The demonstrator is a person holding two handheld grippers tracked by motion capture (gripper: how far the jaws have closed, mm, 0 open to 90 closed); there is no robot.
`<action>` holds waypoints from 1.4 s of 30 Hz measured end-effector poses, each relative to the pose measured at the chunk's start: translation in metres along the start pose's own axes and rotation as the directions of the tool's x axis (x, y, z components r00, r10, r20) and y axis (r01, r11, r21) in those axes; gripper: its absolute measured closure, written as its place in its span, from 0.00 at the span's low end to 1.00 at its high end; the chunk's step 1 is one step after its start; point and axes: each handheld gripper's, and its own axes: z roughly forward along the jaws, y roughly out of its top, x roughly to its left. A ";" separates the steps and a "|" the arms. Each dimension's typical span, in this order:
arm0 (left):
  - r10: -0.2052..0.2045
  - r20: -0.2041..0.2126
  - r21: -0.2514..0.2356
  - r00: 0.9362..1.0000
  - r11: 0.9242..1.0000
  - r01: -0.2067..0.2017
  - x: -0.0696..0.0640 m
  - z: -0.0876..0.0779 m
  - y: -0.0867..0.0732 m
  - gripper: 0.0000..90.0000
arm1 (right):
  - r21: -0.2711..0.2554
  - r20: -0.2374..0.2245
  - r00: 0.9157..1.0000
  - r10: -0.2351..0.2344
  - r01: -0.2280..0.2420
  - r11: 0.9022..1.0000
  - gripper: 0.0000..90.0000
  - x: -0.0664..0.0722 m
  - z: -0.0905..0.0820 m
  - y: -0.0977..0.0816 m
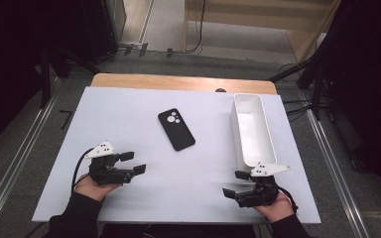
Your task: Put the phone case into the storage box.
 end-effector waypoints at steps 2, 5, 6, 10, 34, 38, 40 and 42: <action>-0.016 0.006 0.004 1.000 1.000 0.016 0.001 0.002 0.003 0.28 | -0.002 0.003 1.000 -0.003 0.003 1.000 0.17 0.000 0.000 0.000; -0.013 0.003 0.007 1.000 1.000 0.013 0.002 0.003 0.006 0.27 | -0.001 0.003 1.000 -0.004 0.004 1.000 0.17 0.000 0.000 0.000; -0.014 0.001 0.007 1.000 1.000 0.014 0.003 0.005 0.007 0.27 | -0.001 0.002 1.000 -0.003 0.003 1.000 0.17 0.000 0.000 0.000; -0.009 -0.003 0.006 1.000 1.000 0.009 0.004 0.008 0.011 0.27 | -0.001 0.000 1.000 0.002 -0.002 1.000 0.17 0.001 0.000 0.000; 0.052 -0.028 -0.024 0.998 0.998 -0.053 0.008 0.033 0.035 0.28 | 0.001 -0.004 1.000 0.004 -0.004 1.000 0.17 0.002 0.001 0.000; 0.053 -0.020 -0.028 0.998 0.998 -0.053 0.008 0.038 0.039 0.28 | -0.001 -0.007 1.000 0.003 -0.003 1.000 0.17 0.001 0.000 0.000; 0.059 -0.027 -0.024 0.998 0.998 -0.060 0.007 0.042 0.041 0.28 | 0.000 -0.006 1.000 0.002 -0.002 1.000 0.17 0.001 0.000 0.000; 0.069 -0.026 -0.037 0.997 0.997 -0.070 0.007 0.044 0.043 0.28 | 0.000 -0.004 1.000 0.003 -0.003 1.000 0.17 0.002 0.001 0.000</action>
